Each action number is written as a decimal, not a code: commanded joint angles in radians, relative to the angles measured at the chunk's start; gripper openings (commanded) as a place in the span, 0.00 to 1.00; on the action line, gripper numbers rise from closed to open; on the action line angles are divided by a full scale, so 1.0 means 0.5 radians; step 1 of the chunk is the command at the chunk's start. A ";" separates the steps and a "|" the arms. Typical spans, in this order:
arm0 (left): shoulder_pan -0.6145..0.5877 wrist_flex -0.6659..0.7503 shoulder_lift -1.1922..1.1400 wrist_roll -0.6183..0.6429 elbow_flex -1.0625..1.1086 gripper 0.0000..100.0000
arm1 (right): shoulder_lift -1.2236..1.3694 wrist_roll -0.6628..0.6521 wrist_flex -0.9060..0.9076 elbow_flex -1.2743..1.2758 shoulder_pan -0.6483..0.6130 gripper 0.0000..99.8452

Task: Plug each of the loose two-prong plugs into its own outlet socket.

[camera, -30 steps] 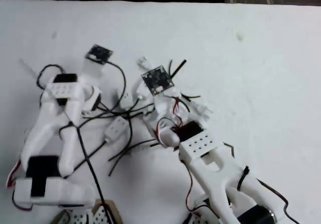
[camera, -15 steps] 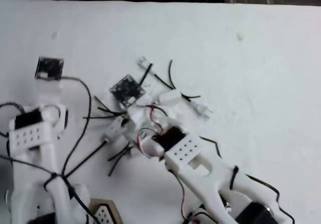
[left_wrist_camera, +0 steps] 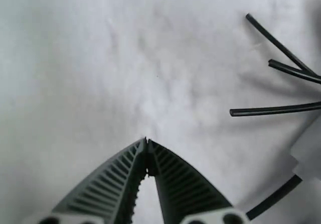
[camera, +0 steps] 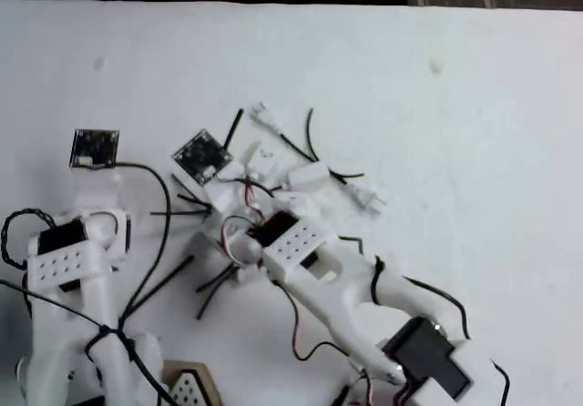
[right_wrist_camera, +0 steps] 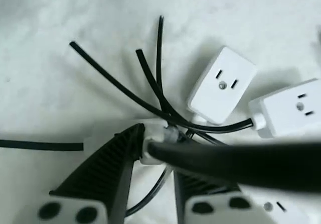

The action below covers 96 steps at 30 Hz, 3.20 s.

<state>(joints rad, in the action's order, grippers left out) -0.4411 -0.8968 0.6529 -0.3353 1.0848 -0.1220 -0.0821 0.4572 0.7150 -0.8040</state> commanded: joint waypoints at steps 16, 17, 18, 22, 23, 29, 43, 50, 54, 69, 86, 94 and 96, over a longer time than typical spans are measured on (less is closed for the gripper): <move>-0.011 0.025 0.060 0.012 -0.003 0.02 | 0.137 -0.230 -0.051 0.012 -0.008 0.02; -0.011 0.025 0.060 0.012 -0.003 0.02 | 0.137 -0.230 -0.011 0.003 -0.005 0.02; -0.011 0.025 0.060 0.012 -0.003 0.02 | 0.137 -0.230 0.026 0.000 -0.005 0.02; -0.011 0.025 0.060 0.012 -0.003 0.02 | 0.038 -0.224 0.109 0.003 -0.002 0.02; -0.011 0.025 0.060 0.012 -0.003 0.02 | 0.002 -0.218 0.140 0.003 -0.002 0.02; -0.011 0.025 0.060 0.012 -0.003 0.02 | -0.057 -0.215 0.192 0.028 -0.005 0.02; -0.011 0.132 0.072 0.006 0.080 0.03 | 0.072 -0.230 0.109 0.114 -0.008 0.02; -0.008 0.123 0.075 0.003 0.064 0.06 | -0.186 -0.212 0.299 0.098 -0.008 0.13; 0.044 0.123 0.075 0.006 0.071 0.20 | -0.453 -0.074 0.440 0.095 -0.008 0.19; 0.741 -0.414 0.060 -0.270 -0.319 0.23 | -1.358 -0.031 1.287 0.114 0.358 0.10; 1.097 -0.295 0.054 -0.334 -0.092 0.29 | -1.465 -0.046 1.481 0.298 0.750 0.10; 1.097 -0.203 0.051 -0.322 -0.028 0.28 | -1.490 -0.046 1.490 0.307 0.750 0.10; 1.097 -0.160 0.020 -0.322 -0.018 0.26 | -1.487 -0.046 1.490 0.307 0.750 0.10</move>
<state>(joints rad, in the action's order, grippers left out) 0.0974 -1.0088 0.6605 -0.4918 1.0771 -0.8309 -0.1082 1.2137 0.8746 -0.4419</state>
